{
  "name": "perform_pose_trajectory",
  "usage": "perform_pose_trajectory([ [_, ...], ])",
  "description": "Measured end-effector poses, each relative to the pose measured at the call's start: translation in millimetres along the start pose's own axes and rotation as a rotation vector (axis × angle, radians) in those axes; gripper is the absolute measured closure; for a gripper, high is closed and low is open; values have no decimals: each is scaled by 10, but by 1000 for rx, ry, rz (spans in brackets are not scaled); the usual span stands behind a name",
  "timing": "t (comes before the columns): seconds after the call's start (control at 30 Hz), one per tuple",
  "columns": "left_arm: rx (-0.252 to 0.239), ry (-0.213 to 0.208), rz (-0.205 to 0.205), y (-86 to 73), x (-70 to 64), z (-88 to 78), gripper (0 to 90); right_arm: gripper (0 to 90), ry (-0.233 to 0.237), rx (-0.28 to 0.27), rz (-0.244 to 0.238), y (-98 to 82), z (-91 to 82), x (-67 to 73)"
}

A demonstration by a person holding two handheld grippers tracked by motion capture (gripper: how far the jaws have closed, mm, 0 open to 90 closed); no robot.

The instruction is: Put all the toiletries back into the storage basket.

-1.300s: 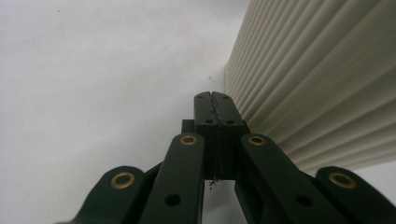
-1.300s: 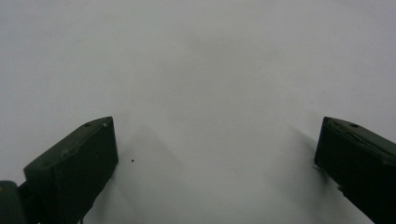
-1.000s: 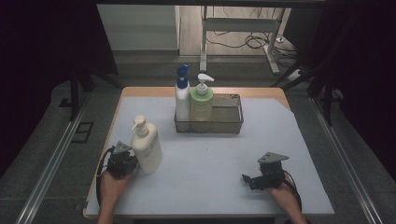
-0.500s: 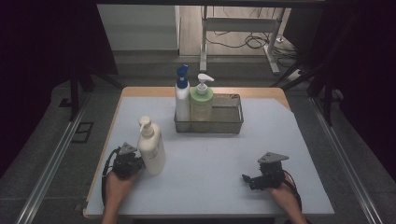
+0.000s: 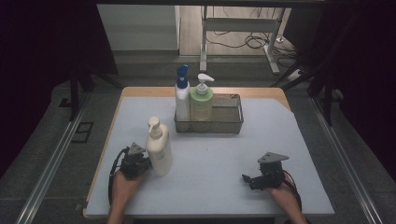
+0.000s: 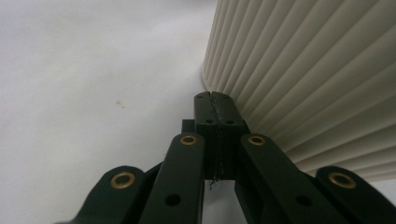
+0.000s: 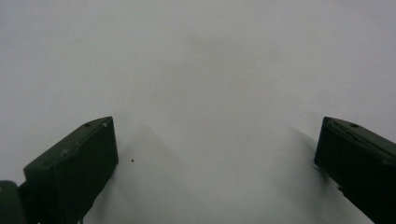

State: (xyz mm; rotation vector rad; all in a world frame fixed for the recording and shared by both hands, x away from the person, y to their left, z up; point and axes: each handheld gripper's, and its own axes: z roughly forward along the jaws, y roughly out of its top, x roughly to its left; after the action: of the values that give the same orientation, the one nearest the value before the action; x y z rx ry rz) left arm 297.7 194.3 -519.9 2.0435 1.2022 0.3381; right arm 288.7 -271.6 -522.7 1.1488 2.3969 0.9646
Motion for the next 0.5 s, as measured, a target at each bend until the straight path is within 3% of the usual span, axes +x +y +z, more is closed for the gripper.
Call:
perform_pose_trajectory([
  [0.5,11,-42,35,130,-265,171,894,0,0,0,1,0,-1,0],
])
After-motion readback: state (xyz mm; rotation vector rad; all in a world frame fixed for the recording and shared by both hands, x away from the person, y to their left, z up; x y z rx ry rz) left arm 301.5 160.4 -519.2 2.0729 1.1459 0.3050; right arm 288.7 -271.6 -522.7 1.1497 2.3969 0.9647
